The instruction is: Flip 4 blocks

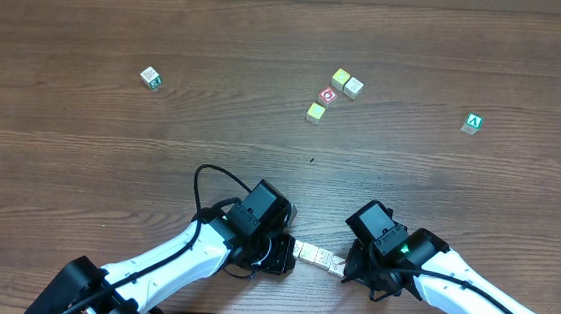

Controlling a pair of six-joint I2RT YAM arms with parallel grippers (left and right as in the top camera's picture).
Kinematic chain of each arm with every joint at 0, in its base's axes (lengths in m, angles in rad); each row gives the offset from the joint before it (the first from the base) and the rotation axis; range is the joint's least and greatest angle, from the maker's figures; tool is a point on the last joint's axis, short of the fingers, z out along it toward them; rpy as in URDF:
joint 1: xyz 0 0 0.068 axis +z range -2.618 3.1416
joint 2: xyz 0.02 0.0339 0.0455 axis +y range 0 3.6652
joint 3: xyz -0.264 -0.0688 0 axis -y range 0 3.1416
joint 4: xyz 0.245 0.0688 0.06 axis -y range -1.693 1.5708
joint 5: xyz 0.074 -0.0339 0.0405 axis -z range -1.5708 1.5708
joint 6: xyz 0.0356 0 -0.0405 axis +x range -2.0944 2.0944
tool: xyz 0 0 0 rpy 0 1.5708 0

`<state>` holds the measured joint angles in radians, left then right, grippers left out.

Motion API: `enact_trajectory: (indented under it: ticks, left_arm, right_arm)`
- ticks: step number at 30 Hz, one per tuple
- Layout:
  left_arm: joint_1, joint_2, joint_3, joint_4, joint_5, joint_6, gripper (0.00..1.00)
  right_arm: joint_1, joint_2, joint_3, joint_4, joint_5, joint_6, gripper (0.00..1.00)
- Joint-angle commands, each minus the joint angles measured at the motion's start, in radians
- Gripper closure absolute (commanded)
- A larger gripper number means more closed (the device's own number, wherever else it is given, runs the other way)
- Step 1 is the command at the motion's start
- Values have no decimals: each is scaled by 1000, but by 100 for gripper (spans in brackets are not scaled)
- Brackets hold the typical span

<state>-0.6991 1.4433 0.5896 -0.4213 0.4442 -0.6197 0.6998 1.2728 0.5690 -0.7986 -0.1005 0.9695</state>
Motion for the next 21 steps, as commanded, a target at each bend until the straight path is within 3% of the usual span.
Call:
enact_trajectory:
  ticks: [1,21]
  left_arm:
    - [-4,8,-3,4,-29,-25,96]
    - [-16,8,-3,20,-37,-62,96]
  right_arm:
    - [-6,-1,2,0,2,10,96]
    - [-6,-1,2,1,2,10,96]
